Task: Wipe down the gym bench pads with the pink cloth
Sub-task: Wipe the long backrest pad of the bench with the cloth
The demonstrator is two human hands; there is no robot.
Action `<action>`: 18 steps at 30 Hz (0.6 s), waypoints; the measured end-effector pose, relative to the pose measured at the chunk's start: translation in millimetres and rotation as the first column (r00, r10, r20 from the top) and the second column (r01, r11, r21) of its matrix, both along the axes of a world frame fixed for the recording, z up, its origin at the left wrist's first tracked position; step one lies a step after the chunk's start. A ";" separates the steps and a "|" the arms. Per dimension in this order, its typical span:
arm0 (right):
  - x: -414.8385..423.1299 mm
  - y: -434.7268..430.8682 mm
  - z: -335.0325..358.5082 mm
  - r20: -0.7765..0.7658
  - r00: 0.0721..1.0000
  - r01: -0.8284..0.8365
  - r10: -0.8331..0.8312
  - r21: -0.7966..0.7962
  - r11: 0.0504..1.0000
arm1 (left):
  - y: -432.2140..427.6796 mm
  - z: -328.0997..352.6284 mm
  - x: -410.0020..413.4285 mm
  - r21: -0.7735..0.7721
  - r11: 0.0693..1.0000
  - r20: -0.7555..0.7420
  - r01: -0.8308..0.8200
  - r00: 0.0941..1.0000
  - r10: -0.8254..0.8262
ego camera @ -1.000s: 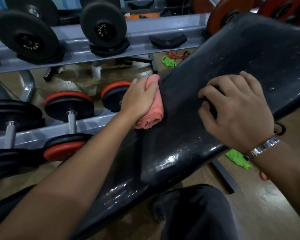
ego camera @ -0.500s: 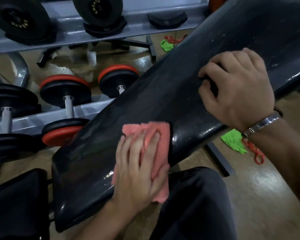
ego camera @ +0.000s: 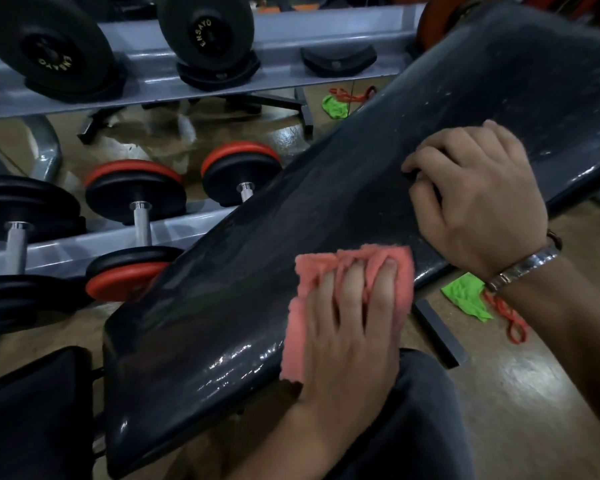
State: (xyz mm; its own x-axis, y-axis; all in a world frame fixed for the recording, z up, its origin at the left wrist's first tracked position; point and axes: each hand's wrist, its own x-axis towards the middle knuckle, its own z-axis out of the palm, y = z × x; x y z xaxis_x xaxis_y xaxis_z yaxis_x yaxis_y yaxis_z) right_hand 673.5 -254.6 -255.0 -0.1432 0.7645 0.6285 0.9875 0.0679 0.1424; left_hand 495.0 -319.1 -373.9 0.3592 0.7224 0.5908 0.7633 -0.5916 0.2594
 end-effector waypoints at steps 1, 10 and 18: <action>0.0 -0.2 0.4 -0.012 1.000 -0.007 0.007 -0.007 1.000 | 2.4 10.6 4.7 -0.013 1.000 -0.003 0.008 1.000 -0.008; 0.4 -1.3 3.0 -0.092 0.995 -0.030 0.027 -0.030 0.999 | 112.7 76.7 19.7 -0.320 0.945 0.254 0.070 0.967 0.014; -2.1 -1.1 3.9 -0.094 0.995 -0.019 0.016 -0.022 1.000 | 234.1 75.3 -13.0 -0.623 0.782 0.250 0.027 0.954 0.165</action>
